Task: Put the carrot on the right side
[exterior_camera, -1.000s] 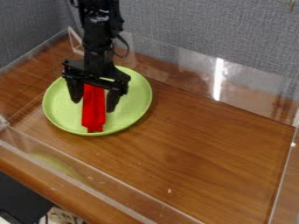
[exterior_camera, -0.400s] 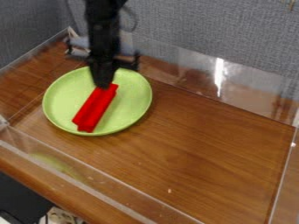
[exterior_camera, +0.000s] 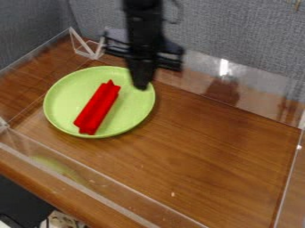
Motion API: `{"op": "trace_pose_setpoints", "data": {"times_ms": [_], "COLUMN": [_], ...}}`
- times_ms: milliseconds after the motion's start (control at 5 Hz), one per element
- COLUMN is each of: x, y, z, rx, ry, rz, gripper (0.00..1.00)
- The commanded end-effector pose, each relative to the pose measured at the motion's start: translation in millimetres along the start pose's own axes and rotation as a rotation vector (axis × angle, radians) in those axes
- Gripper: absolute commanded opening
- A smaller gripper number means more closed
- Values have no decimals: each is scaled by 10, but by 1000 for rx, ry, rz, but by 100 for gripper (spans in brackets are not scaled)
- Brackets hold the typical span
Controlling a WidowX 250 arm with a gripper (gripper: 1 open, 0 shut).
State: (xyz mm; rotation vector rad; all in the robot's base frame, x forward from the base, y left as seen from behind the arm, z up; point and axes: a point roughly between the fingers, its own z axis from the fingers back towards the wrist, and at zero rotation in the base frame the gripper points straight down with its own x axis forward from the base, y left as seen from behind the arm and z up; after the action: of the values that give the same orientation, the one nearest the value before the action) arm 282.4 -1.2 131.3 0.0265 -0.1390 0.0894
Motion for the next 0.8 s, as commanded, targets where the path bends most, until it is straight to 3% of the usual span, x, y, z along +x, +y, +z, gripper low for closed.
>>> {"op": "trace_pose_setpoints", "data": {"times_ms": [0,200,400,600], "x": [-169,-327,-269,-205], "y": [360,696,493,294], "z": [155,181,49,-93], "rx": [32,61,47,43], "ry": [-32,-17,-13,-6], "rz": [105,193,161,133], "gripper": [100,100,0,0]}}
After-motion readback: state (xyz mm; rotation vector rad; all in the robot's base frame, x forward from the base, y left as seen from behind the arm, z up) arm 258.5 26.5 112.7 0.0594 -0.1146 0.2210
